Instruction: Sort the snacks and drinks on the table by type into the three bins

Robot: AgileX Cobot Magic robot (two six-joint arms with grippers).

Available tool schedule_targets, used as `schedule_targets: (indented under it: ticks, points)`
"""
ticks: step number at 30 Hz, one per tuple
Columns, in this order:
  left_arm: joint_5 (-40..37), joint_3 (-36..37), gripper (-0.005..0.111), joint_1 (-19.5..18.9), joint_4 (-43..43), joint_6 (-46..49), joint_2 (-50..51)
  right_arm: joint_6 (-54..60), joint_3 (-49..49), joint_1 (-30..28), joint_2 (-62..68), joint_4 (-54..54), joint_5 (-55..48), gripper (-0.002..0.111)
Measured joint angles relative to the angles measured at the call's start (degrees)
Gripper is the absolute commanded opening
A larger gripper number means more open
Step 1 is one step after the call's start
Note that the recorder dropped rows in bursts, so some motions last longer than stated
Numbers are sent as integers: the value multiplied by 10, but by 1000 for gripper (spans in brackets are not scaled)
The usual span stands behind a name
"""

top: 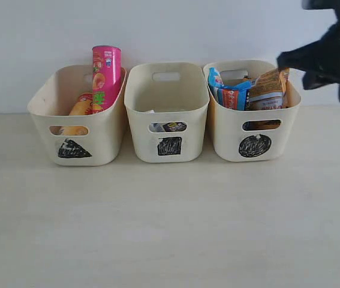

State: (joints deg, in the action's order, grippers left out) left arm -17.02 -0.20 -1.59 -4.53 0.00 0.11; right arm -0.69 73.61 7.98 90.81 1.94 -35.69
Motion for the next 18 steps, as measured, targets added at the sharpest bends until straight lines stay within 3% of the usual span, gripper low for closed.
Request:
schedule_targets:
  ticks: [9,18]
  points:
    - [0,0,4,0,0,0,0,-2,-262,-93,-227,0,125,1]
    - [0,0,4,0,0,0,0,-2,-430,-98,-513,9,166,1]
